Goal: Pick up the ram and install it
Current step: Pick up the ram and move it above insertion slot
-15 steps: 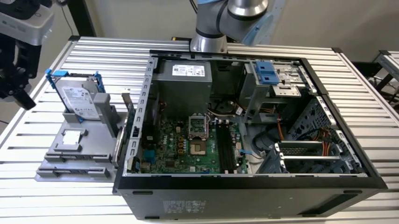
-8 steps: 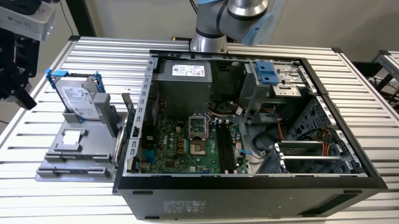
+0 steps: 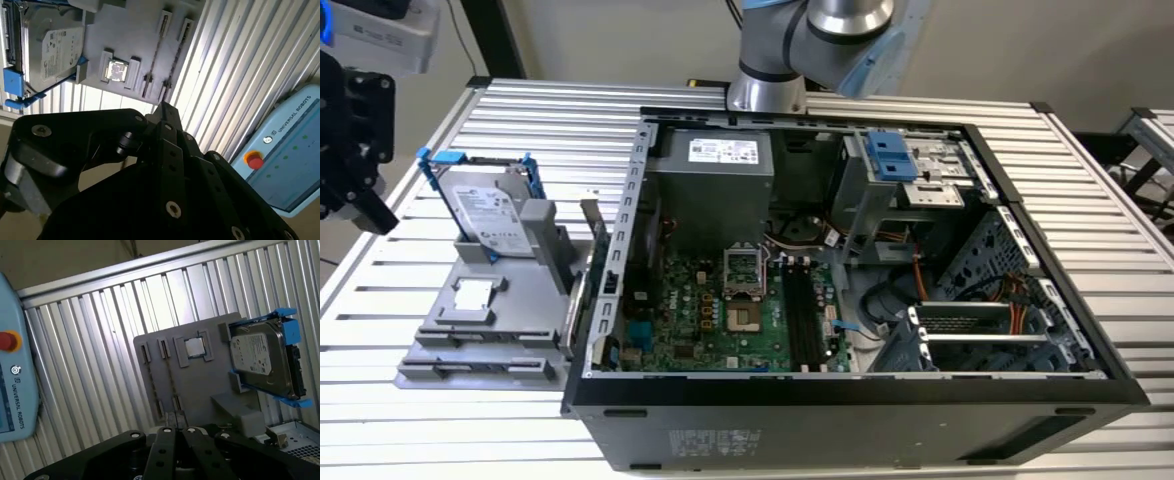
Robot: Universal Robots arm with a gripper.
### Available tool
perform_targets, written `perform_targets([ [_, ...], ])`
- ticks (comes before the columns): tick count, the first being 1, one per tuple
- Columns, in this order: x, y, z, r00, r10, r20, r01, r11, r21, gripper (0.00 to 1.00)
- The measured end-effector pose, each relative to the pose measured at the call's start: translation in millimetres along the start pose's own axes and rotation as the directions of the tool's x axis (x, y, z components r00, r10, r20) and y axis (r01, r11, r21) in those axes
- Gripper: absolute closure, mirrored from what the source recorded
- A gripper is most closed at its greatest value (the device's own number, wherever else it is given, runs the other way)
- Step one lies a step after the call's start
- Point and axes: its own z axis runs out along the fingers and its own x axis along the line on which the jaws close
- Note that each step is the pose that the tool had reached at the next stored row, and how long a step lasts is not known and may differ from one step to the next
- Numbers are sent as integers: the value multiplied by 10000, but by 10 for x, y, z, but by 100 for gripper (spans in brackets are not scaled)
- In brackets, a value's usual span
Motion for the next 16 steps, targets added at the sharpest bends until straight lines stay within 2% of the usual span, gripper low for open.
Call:
perform_targets([
  [3, 0, 0, 1, 9987, -510, 1, 510, 9987, -1, 100],
  [5, 0, -1, 1, 9963, -855, 4, 855, 9963, 13, 100],
  [9, 0, 0, 1, 9893, -1461, 7, 1461, 9893, 19, 100],
  [16, 1, 0, 5, 9775, -2112, 7, 2112, 9775, -10, 100],
])
